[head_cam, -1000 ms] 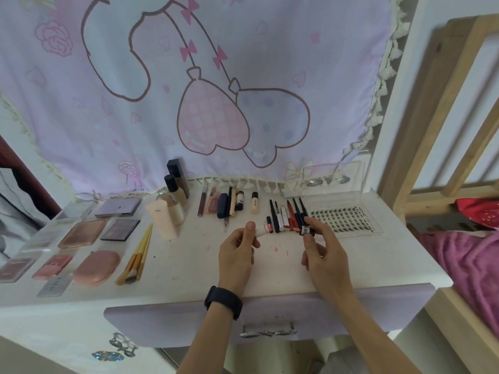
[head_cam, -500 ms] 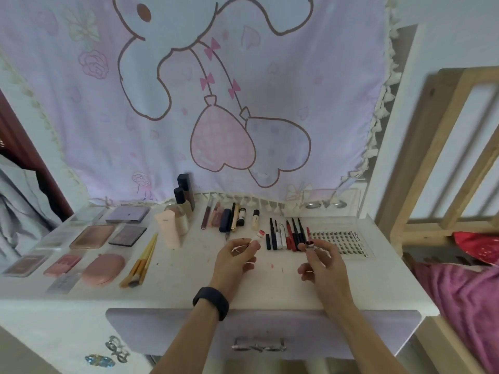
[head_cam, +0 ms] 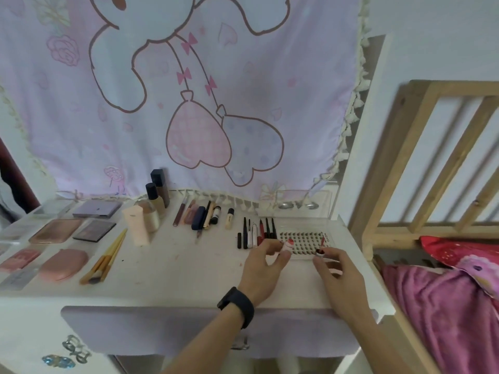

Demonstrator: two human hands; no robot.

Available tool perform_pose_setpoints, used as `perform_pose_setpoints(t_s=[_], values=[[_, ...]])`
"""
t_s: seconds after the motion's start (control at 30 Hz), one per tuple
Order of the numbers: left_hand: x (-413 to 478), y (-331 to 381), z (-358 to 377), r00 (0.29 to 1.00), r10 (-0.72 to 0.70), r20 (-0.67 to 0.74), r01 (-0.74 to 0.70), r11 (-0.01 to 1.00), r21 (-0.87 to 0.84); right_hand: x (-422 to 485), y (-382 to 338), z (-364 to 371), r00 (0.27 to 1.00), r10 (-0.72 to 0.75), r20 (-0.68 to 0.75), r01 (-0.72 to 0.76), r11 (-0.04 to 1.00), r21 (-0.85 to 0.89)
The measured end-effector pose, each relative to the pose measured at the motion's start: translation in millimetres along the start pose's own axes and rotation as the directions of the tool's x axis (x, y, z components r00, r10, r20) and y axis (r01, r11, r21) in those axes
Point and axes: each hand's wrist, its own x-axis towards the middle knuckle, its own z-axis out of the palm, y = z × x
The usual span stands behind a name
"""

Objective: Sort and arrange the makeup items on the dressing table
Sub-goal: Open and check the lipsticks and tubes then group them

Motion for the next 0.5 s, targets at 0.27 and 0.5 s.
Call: perform_pose_setpoints(t_s=[0.27,0.5], values=[[3,-15,14,0.993,0.074,-0.096,-0.037,0.941,0.337,-9,11,22,0.992,-0.127,0.014,0.123,0.921,-0.369],[-3,-20,16,0.984,0.136,-0.116,-0.051,0.834,0.549,-9,10,25,0.993,-0.116,-0.015,0.097,0.891,-0.443]])
